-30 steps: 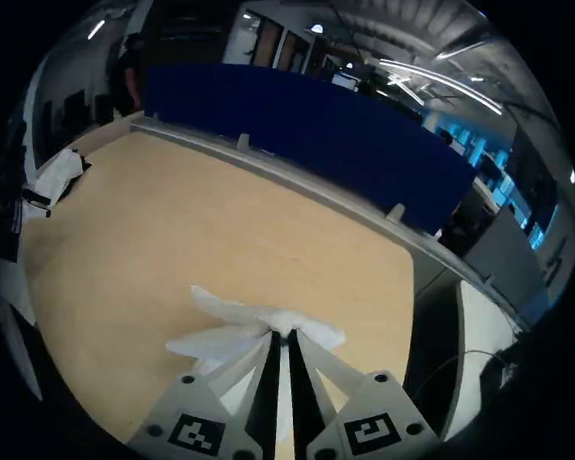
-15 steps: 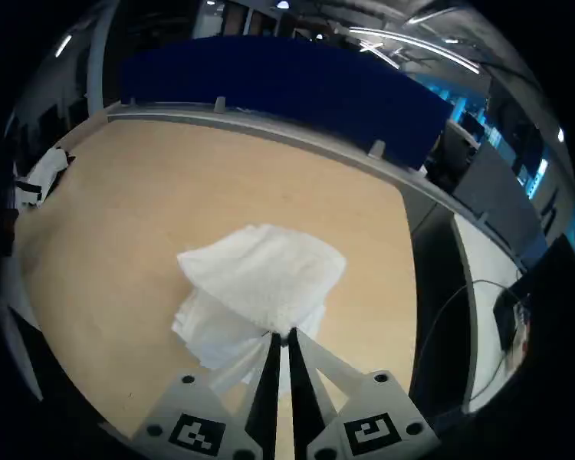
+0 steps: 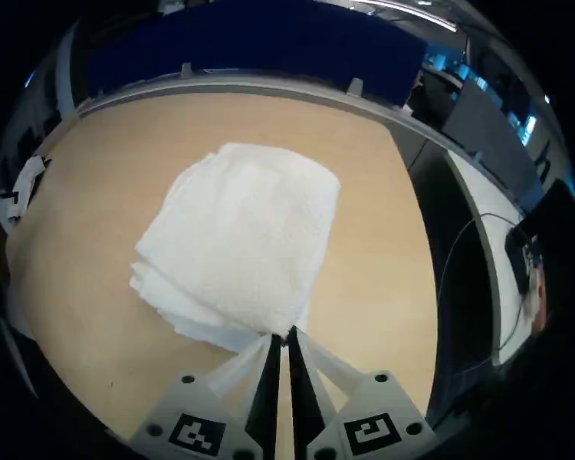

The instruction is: Fold towel

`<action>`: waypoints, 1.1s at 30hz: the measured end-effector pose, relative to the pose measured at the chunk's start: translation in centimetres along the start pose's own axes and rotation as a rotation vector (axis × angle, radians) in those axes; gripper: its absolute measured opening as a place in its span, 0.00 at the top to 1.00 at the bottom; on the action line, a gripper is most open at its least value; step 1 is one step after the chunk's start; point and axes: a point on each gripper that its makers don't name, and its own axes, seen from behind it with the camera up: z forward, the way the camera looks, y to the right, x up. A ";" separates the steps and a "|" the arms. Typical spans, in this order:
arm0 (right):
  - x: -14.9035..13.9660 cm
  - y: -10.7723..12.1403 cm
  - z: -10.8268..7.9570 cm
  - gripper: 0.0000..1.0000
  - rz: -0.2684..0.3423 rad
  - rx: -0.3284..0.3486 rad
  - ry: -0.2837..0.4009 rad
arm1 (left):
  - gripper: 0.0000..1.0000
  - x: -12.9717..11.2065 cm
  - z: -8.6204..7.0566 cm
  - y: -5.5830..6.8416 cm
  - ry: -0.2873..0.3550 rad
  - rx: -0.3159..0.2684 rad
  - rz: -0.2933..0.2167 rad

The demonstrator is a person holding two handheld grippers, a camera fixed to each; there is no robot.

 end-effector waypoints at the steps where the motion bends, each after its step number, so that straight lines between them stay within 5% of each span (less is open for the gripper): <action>1: -0.1 0.1 0.2 0.93 0.008 -0.002 -0.003 | 0.06 0.0 0.0 0.0 -0.002 0.001 0.000; 12: 0.2 0.4 -0.3 0.79 0.014 -0.037 0.009 | 0.06 0.0 0.1 0.1 -0.005 -0.001 0.000; 16: 0.1 0.6 -1.2 0.58 0.002 -0.049 0.013 | 0.06 0.1 0.2 0.0 -0.004 -0.004 -0.002; 20: 0.3 0.4 -1.8 0.53 -0.004 -0.051 0.021 | 0.06 0.2 0.3 -0.1 -0.004 -0.005 0.000; 29: 3.6 -1.0 -2.1 0.16 -0.023 -0.041 0.081 | 0.06 0.4 0.2 -0.2 -0.002 -0.007 -0.005; 33: 5.6 -2.1 -1.7 0.12 -0.036 -0.027 0.105 | 0.06 0.3 0.1 -0.5 0.000 -0.003 -0.010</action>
